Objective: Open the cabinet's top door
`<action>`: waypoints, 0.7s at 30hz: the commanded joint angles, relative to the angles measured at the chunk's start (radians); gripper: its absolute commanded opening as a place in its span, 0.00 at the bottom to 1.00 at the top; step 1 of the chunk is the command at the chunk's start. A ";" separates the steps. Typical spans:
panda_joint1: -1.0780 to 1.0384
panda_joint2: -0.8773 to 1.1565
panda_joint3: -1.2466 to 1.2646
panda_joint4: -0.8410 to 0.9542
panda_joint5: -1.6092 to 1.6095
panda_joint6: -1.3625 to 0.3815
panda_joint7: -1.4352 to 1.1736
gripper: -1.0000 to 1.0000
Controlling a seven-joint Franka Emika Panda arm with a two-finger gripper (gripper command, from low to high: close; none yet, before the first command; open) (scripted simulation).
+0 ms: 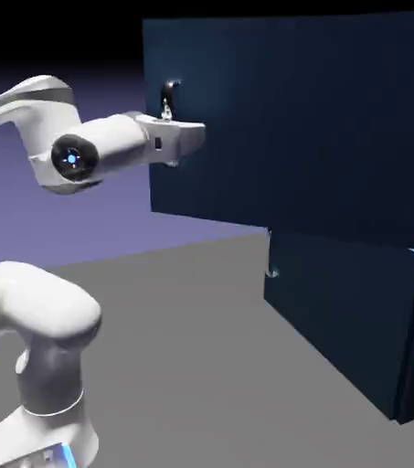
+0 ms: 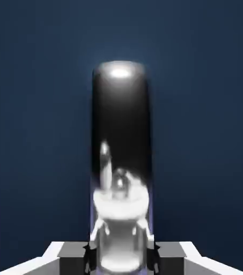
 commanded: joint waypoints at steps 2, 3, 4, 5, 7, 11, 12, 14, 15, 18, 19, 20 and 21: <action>-0.044 -0.052 -0.047 -0.012 -0.063 -0.086 0.030 0.00; -0.065 -0.076 -0.075 -0.015 -0.095 -0.130 0.042 0.00; -0.085 -0.098 -0.104 -0.017 -0.126 -0.173 0.052 0.00; -0.105 -0.118 -0.135 -0.018 -0.157 -0.217 0.061 0.00; -0.142 -0.153 -0.202 -0.014 -0.219 -0.304 0.075 0.00; -0.201 -0.197 -0.346 0.016 -0.338 -0.473 0.090 0.00; -0.212 -0.203 -0.383 0.028 -0.367 -0.514 0.092 0.00; -0.227 -0.209 -0.455 0.057 -0.421 -0.595 0.094 0.00; -0.231 -0.210 -0.491 0.075 -0.449 -0.636 0.094 0.00; -0.228 -0.203 -0.600 0.143 -0.529 -0.763 0.095 0.00; -0.221 -0.199 -0.635 0.172 -0.554 -0.806 0.095 0.00; -0.211 -0.193 -0.669 0.202 -0.579 -0.850 0.095 0.00; -0.197 -0.187 -0.701 0.236 -0.603 -0.893 0.096 0.00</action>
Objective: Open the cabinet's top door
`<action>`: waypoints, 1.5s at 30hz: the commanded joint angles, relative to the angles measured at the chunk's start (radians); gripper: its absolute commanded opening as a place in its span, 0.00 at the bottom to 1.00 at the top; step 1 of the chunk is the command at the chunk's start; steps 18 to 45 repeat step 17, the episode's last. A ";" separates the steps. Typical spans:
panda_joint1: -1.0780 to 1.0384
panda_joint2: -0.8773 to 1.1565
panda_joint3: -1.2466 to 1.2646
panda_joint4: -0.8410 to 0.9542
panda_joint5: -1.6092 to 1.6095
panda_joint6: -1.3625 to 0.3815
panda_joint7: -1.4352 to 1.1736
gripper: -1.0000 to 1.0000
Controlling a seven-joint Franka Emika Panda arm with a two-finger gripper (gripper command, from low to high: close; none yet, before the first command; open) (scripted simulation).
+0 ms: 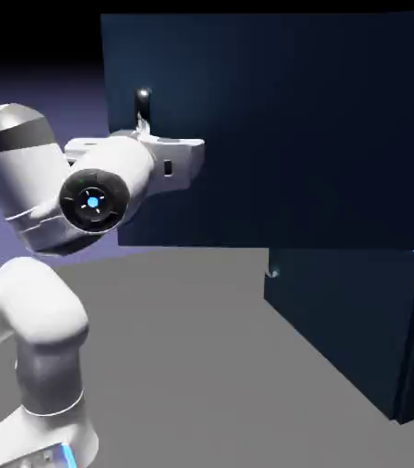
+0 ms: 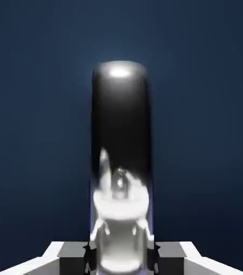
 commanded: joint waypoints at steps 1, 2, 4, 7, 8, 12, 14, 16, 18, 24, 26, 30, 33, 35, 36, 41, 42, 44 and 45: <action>0.016 0.006 -0.031 0.035 -0.023 -0.042 0.001 0.00; 0.035 0.013 -0.059 0.072 -0.044 -0.084 0.002 0.00; 0.076 0.025 -0.106 0.144 -0.078 -0.162 0.006 0.00; 0.145 0.041 -0.162 0.253 -0.117 -0.268 0.013 0.00; 0.168 0.046 -0.178 0.289 -0.128 -0.301 0.016 0.00; 0.268 0.064 -0.228 0.434 -0.160 -0.426 0.030 0.00; 0.318 0.072 -0.248 0.507 -0.172 -0.485 0.039 0.00; 0.370 0.079 -0.265 0.579 -0.180 -0.542 0.049 0.00; 0.379 0.080 -0.267 0.593 -0.182 -0.553 0.051 0.00; 0.379 0.080 -0.267 0.593 -0.182 -0.553 0.051 0.00; 0.379 0.080 -0.267 0.593 -0.182 -0.553 0.051 0.00; 0.379 0.080 -0.267 0.593 -0.182 -0.553 0.051 0.00; 0.379 0.080 -0.267 0.593 -0.182 -0.553 0.051 0.00; 0.379 0.080 -0.267 0.593 -0.182 -0.553 0.051 0.00; 0.379 0.080 -0.267 0.593 -0.182 -0.553 0.051 0.00; 0.379 0.080 -0.267 0.593 -0.182 -0.553 0.051 0.00; 0.379 0.080 -0.267 0.593 -0.182 -0.553 0.051 0.00; 0.379 0.080 -0.267 0.593 -0.182 -0.553 0.051 0.00; 0.379 0.080 -0.267 0.593 -0.182 -0.553 0.051 0.00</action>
